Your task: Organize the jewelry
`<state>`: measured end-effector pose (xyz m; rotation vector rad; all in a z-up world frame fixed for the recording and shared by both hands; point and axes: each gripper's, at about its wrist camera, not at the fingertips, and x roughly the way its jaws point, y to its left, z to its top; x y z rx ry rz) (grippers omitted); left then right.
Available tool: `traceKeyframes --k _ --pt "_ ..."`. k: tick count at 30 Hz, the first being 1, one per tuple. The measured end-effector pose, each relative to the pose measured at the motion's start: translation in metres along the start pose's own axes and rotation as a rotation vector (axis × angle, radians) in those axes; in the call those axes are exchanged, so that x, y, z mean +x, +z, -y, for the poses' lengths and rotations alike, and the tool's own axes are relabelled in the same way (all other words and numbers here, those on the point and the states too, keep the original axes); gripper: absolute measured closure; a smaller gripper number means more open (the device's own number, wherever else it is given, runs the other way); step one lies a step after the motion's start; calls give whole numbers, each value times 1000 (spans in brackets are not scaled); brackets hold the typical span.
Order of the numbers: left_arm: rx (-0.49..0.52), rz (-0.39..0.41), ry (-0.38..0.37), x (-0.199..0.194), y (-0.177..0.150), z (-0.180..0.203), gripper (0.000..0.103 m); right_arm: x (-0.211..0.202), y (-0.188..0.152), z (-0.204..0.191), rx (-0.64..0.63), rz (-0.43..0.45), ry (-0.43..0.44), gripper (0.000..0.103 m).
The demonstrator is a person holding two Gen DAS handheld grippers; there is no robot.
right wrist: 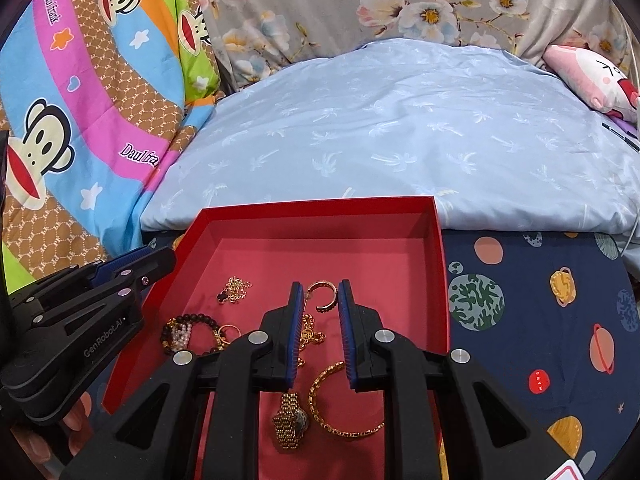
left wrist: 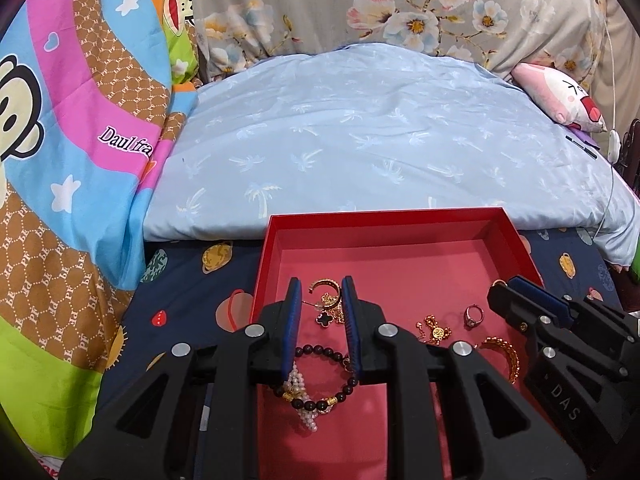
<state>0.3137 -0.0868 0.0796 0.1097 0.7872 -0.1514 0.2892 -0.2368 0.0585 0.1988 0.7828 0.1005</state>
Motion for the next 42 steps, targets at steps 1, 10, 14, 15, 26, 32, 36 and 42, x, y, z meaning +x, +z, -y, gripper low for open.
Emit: traceKeyframes --k 1,10,14,15,26,32,36,42 --pt "0 -2 1 1 0 0 83 1 0 0 0 -2 0 87" --pt "3 -14 7 12 -3 1 83 9 -3 1 1 -13 -4 87" --pt "4 -16 8 15 -5 2 83 11 -3 -1 -3 -14 -4 87" --pt "4 -17 8 15 -5 2 83 11 -3 -2 -5 -15 -3 87" --pt "-1 -12 25 17 -7 3 64 8 -5 -3 -6 -1 -5 80" --pt "-6 -1 39 12 -8 4 50 1 -7 -7 -15 15 -22 67" --pt "-3 3 40 8 -9 7 49 -6 -9 -7 -14 24 -23 64" --pt "-7 6 39 -3 -13 7 42 -20 -15 -8 -9 35 -27 58"
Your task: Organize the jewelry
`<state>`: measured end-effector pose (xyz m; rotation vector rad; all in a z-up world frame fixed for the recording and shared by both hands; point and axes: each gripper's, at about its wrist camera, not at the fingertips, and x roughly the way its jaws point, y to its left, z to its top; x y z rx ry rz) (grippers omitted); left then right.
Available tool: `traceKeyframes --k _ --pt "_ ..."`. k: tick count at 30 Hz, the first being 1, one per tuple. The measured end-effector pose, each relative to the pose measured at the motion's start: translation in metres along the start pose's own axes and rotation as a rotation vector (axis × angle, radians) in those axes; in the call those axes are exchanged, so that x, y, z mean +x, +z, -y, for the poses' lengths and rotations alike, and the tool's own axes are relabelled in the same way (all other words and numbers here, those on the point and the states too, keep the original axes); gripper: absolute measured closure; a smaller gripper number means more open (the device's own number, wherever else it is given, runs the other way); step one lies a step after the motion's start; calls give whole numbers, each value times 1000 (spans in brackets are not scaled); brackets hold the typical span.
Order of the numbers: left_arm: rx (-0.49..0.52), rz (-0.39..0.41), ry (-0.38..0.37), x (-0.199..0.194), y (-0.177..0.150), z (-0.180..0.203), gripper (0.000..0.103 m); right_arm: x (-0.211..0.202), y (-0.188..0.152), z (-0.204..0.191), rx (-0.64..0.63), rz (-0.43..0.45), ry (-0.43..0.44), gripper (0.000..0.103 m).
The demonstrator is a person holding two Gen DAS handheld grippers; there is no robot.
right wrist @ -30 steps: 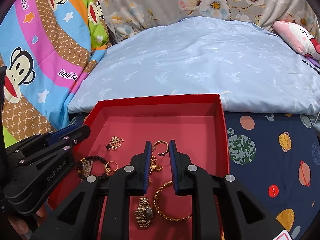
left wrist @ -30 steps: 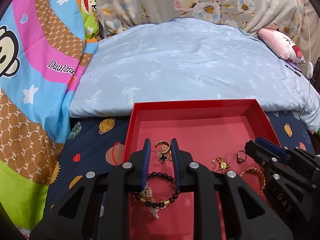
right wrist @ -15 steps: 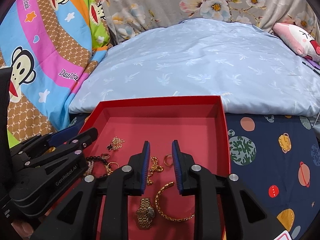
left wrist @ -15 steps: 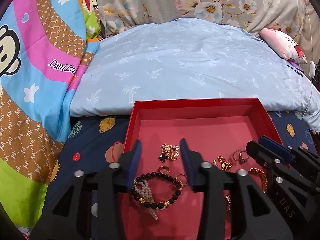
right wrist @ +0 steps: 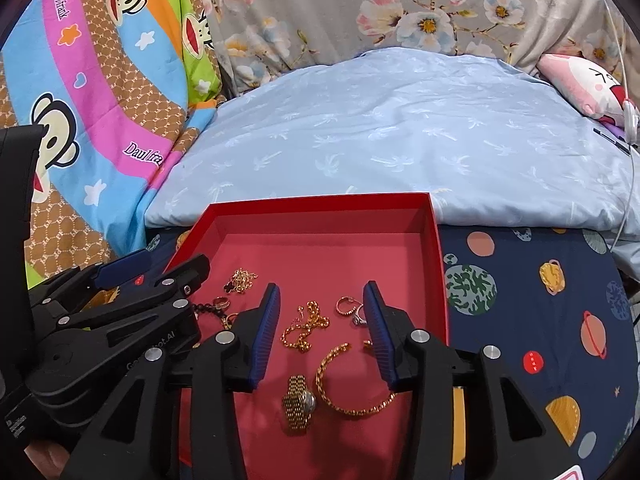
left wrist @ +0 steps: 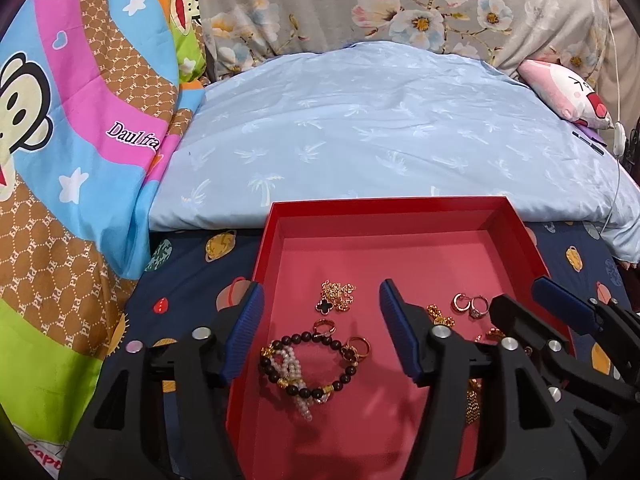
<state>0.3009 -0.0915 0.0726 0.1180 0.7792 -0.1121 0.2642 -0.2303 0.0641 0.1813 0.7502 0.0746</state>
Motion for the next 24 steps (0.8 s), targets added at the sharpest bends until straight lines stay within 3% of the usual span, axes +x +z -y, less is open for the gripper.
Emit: traceKeyframes --k 8,15,24 --pt "-9 33 8 -28 -24 -13 40 -29 -33 7 19 34 -59 50" --pt "-15 109 34 -55 -52 -12 19 -53 -62 -3 -20 80 -113 42" --pt "-36 106 34 -78 -84 -13 19 -75 -91 -7 19 88 -96 35"
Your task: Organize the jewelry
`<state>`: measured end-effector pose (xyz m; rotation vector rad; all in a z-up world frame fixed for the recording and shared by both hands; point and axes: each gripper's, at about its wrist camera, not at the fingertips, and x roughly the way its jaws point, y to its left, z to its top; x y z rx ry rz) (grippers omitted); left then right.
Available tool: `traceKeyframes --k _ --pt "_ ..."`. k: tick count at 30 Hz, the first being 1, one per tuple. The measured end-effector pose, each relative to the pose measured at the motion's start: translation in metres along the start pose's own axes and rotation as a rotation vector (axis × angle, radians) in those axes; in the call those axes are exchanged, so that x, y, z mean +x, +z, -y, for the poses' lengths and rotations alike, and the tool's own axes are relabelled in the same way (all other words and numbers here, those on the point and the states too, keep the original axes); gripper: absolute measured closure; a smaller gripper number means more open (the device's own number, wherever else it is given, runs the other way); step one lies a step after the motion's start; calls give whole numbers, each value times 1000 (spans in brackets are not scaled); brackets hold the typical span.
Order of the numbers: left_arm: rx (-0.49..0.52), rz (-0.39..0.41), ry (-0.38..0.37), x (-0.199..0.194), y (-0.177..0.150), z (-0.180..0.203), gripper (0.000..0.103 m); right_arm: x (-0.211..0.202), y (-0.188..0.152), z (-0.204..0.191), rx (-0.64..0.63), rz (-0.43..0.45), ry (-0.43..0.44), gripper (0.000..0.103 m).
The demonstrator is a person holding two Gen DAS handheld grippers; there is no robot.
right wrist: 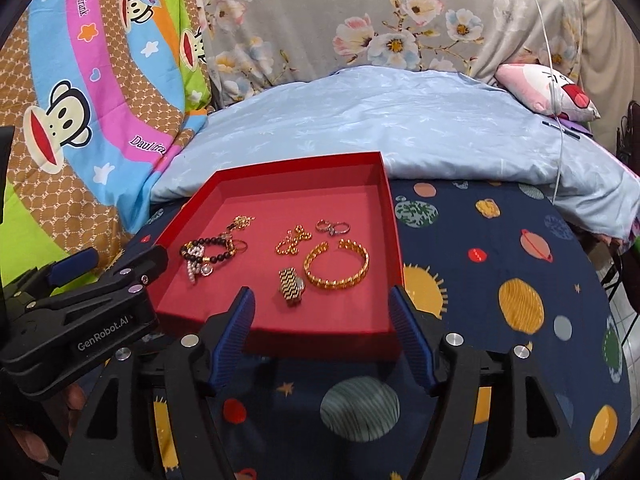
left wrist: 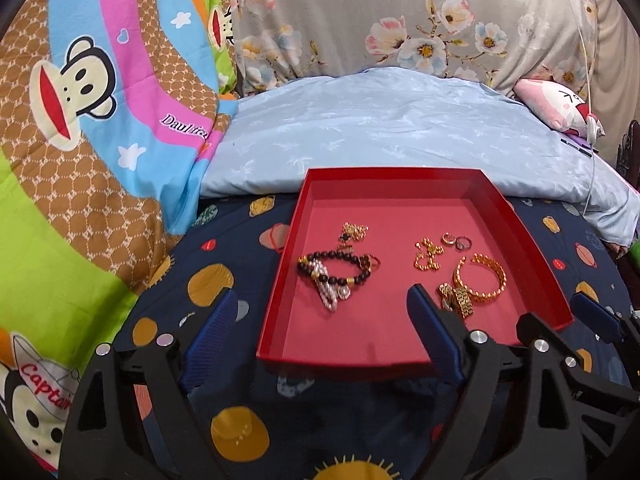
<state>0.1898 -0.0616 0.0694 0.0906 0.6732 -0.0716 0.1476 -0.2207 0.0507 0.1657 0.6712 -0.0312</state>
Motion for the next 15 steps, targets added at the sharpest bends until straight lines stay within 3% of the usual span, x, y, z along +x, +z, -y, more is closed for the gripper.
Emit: traceKeyframes --k 15 --pt "-46 -41 8 6 -15 -7 19 2 -8 -8 2 -9 -6 31"
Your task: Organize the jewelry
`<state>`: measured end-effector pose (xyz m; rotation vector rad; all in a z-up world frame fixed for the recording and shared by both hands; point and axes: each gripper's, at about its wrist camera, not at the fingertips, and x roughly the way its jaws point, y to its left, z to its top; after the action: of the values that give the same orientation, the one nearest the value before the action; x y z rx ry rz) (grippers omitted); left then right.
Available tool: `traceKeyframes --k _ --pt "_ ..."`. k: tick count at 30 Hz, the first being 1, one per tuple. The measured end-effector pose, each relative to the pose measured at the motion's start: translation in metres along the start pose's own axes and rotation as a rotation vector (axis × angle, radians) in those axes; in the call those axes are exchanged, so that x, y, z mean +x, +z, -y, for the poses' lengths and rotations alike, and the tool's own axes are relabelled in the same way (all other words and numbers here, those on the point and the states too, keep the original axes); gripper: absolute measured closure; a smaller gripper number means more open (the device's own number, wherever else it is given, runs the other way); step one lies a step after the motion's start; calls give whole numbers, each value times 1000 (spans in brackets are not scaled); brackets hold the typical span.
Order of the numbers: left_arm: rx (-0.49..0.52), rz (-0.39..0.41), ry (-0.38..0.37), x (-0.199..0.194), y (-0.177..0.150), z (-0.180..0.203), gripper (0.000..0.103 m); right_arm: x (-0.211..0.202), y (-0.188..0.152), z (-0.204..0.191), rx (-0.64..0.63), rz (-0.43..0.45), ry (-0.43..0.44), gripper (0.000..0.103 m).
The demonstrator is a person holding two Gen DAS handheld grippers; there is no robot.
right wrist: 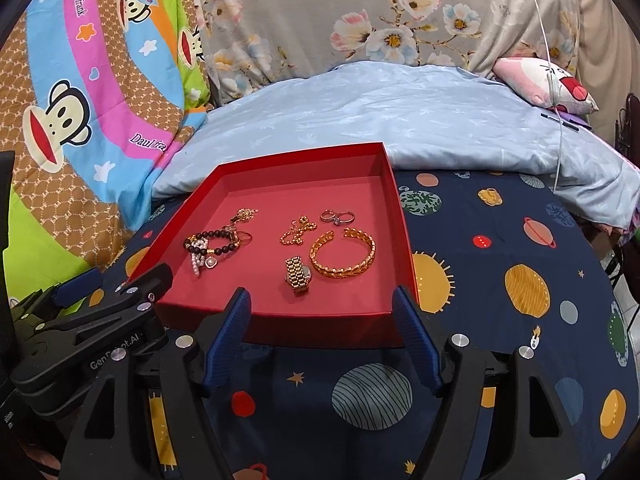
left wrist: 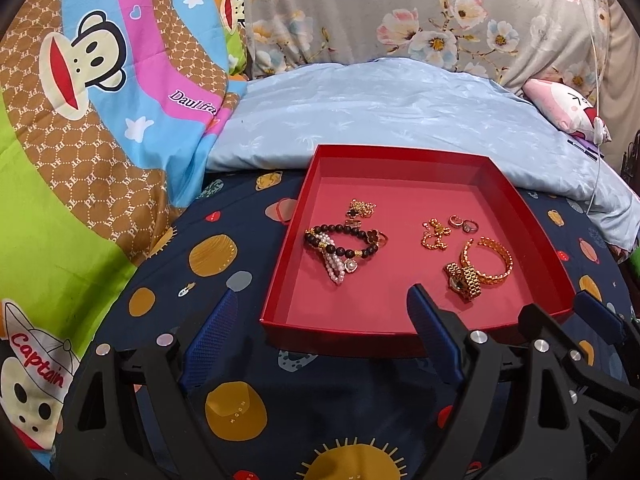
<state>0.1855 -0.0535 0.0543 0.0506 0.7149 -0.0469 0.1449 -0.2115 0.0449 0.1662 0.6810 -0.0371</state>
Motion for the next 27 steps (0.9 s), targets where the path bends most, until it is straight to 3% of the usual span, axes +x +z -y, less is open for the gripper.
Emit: traceKeyframes --k 27 --pt "-19 -23 2 12 -4 -7 19 4 0 -6 -35 13 -40 28"
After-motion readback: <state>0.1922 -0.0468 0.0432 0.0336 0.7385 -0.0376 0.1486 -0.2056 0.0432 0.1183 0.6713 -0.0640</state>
